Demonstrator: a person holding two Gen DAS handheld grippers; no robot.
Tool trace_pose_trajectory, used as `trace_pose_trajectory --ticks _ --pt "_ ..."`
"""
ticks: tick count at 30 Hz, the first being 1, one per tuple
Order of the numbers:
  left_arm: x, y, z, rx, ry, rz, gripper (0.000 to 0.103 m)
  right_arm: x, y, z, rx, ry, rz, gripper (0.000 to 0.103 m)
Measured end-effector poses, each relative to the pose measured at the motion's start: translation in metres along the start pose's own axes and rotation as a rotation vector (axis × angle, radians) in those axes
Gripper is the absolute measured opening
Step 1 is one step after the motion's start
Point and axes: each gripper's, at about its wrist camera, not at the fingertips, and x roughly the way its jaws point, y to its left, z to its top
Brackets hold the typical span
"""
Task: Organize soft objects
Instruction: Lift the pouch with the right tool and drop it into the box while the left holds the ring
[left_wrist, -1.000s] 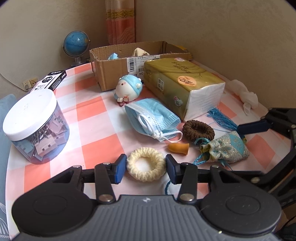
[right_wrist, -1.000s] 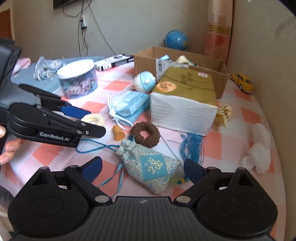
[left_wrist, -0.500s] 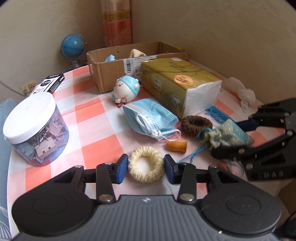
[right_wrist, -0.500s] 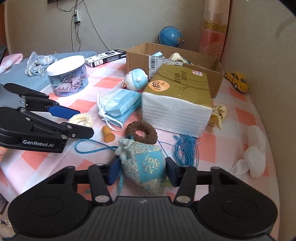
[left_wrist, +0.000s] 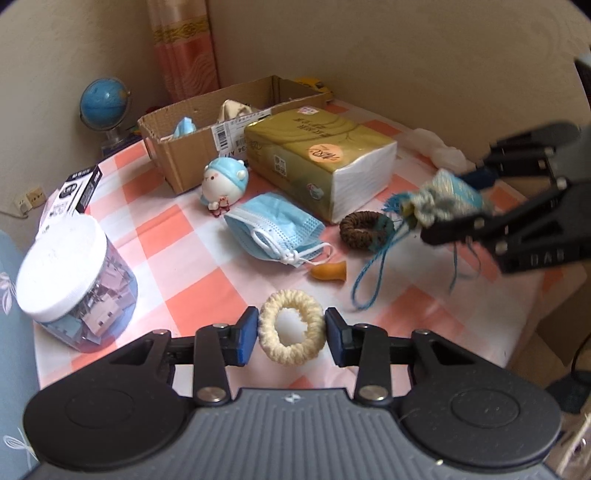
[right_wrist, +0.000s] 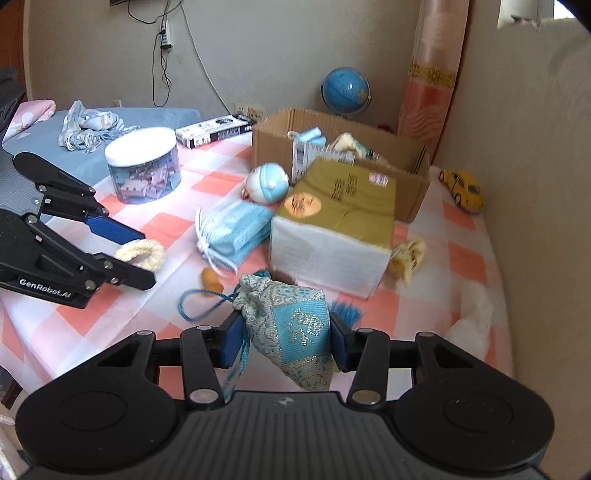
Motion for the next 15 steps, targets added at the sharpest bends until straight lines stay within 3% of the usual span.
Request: trace_pose_trajectory --ticks 8,15 --pt "-0.012 -0.002 0.004 0.03 -0.014 -0.028 0.038 -0.027 -0.018 0.032 -0.04 -0.068 -0.055 0.053" --pt "-0.014 -0.004 0.006 0.039 -0.04 -0.043 0.038 -0.032 -0.044 0.082 -0.064 -0.133 -0.104 0.053"
